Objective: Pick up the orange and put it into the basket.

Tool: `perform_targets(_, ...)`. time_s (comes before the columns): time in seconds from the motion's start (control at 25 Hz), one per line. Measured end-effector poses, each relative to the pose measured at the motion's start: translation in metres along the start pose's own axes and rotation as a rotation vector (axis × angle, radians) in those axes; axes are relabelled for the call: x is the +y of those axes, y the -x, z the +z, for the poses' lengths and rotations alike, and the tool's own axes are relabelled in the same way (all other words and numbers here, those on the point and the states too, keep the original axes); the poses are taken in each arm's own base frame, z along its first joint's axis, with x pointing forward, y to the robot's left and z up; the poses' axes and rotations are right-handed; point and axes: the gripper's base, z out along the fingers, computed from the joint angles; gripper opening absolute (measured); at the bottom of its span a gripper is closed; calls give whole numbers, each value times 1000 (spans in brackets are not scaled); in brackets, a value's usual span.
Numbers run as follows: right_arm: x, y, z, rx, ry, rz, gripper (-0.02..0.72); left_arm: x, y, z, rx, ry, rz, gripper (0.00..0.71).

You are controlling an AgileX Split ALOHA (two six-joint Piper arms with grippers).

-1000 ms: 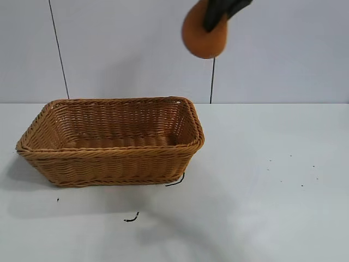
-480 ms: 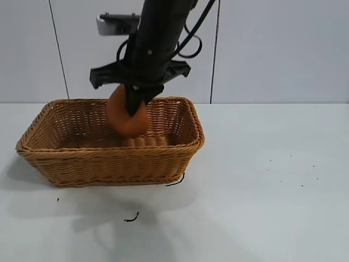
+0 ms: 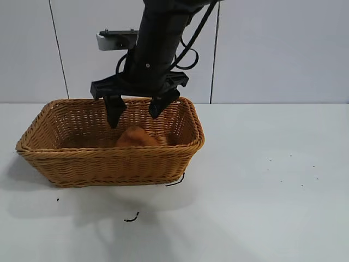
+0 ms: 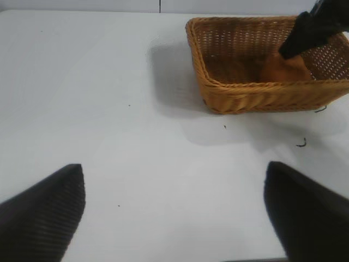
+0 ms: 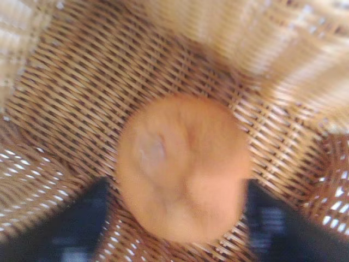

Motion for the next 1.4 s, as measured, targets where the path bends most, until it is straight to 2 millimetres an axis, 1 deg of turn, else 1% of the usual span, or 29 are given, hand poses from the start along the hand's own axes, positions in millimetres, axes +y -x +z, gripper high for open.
perform_targets(0.08,-25,6,-12,-4,-42,56,629,0,0,0,0,0,0,639)
perform_targets(0.2,-72,9,-20,-1,-94,150,629,0,0,0,0,0,0,639)
perform_targets(0.32,-128,6,-24,1,-150,251,629,0,0,0,0,0,0,639)
perform_targets(0.44,-179,-2,-31,-2,-201,340,629,0,0,0,0,0,0,639)
perform_targets(0.52,-209,-10,-35,-3,-229,392,629,0,0,0,0,0,0,639)
perform_targets(0.6,-237,-18,-41,-5,-242,448,629,0,0,0,0,0,0,639)
perform_targets(0.72,-262,-30,-43,6,-243,493,629,0,0,0,0,0,0,639)
perform_targets(0.8,-268,-37,-38,36,-241,497,629,0,0,0,0,0,0,639)
perform_targets(0.88,-266,-47,-31,89,-232,487,629,0,0,0,0,0,0,639)
perform_targets(0.96,-262,-58,-28,137,-221,483,629,0,0,0,-1,0,0,639)
perform_targets(1.08,-252,-77,-37,201,-203,487,629,0,0,0,-1,0,0,639)
perform_targets(1.24,-230,-108,-71,252,-189,483,629,0,0,0,-1,0,0,639)
perform_targets(1.32,-217,-125,-96,251,-184,477,629,0,0,0,-1,0,0,639)
perform_targets(1.4,-203,-147,-115,267,-177,462,629,0,0,0,-1,0,0,639)
